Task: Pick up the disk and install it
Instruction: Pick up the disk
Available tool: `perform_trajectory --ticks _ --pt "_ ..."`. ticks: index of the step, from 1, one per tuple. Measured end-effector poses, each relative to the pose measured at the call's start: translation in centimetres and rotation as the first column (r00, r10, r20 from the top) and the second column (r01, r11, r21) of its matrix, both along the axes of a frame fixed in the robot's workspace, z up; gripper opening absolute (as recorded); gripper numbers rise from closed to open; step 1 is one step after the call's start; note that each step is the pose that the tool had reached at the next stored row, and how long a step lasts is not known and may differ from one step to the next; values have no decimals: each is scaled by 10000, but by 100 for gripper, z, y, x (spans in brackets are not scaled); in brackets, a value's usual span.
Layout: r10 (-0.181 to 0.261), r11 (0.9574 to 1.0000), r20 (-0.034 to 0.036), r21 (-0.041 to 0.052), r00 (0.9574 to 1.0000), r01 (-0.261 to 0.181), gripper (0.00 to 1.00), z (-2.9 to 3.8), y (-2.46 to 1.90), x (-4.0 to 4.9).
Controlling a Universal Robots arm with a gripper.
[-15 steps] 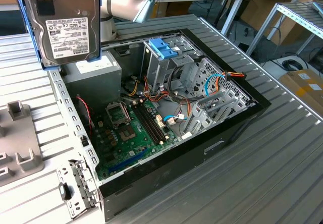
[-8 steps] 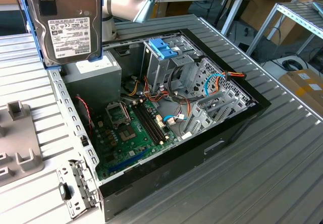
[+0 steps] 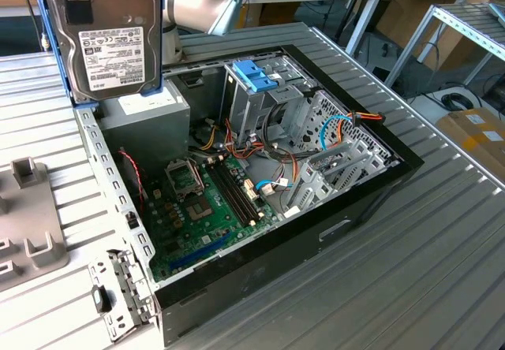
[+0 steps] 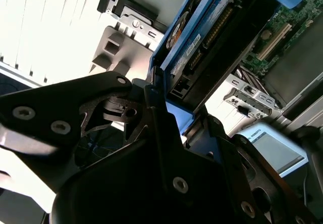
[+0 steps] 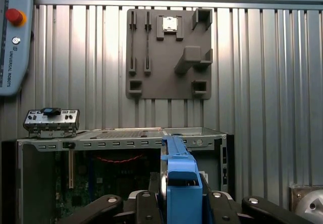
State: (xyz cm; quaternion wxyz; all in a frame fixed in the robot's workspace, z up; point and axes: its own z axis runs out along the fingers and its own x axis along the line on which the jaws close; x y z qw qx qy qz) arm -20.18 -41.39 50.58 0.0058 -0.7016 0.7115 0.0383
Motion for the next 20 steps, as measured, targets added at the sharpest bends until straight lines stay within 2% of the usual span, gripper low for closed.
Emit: perform_trajectory --ticks 5,13,15,20 --pt "0 10000 0 0 10000 0 37 -1 -8 26" --pt "0 10000 0 1 10000 0 37 -2 -106 31" --pt "0 10000 -1 0 10000 0 37 -1 -142 31" --pt "-1 10000 0 1 10000 1 37 -2 -191 31"
